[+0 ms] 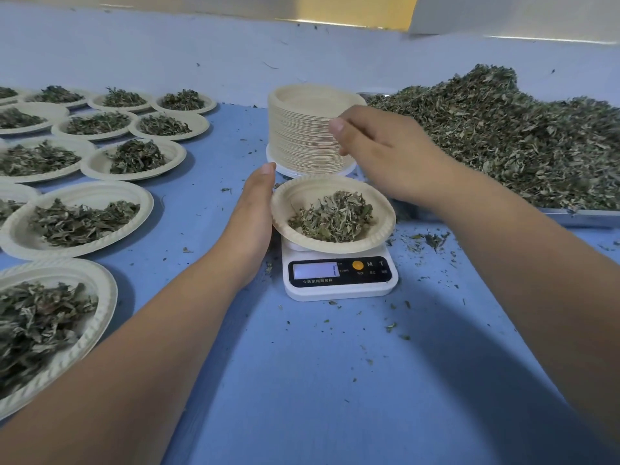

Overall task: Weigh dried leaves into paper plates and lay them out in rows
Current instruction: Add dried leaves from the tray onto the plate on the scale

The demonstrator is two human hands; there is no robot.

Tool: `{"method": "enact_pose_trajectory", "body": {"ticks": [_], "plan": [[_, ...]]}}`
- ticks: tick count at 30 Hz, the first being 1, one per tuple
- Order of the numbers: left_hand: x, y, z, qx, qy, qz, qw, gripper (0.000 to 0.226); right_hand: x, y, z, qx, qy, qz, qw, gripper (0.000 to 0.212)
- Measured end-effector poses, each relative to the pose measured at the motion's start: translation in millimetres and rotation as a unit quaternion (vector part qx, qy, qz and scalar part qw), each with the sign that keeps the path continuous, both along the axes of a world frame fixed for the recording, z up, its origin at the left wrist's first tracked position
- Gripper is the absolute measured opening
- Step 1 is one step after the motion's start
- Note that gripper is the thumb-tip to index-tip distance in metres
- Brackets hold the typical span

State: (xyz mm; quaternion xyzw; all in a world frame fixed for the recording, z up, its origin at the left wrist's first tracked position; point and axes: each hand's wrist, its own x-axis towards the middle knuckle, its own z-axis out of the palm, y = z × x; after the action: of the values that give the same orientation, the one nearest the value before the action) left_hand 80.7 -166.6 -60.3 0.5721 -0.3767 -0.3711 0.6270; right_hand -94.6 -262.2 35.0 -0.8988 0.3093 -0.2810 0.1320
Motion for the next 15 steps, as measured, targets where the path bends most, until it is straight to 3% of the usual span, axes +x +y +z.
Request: {"method": "enact_pose_trajectory", "body": {"ticks": [6, 10, 13, 15], "plan": [[-1.5, 0.9, 0.4, 0.002, -0.01, 0.005, 1.0, 0.071, -43.5, -19.8, -36.8, -0.026, -0.078, -0.109, 0.991, 0.017], [-0.5, -0.4, -0.3, 0.006, -0.015, -0.001, 1.0, 0.072, -72.9, -33.1, -61.8, -0.072, 0.031, -0.203, 0.976, 0.027], [-0.6, -0.1, -0.9, 0.003, -0.021, 0.002, 1.0, 0.073, -77.2, -37.6, -76.7, -0.066, 0.145, -0.24, 0.958, 0.048], [0.3, 0.6, -1.0, 0.006, -0.019, 0.005, 1.0, 0.073, -76.6, -38.9, -80.0, -0.074, 0.165, -0.243, 0.953, 0.056]]}}
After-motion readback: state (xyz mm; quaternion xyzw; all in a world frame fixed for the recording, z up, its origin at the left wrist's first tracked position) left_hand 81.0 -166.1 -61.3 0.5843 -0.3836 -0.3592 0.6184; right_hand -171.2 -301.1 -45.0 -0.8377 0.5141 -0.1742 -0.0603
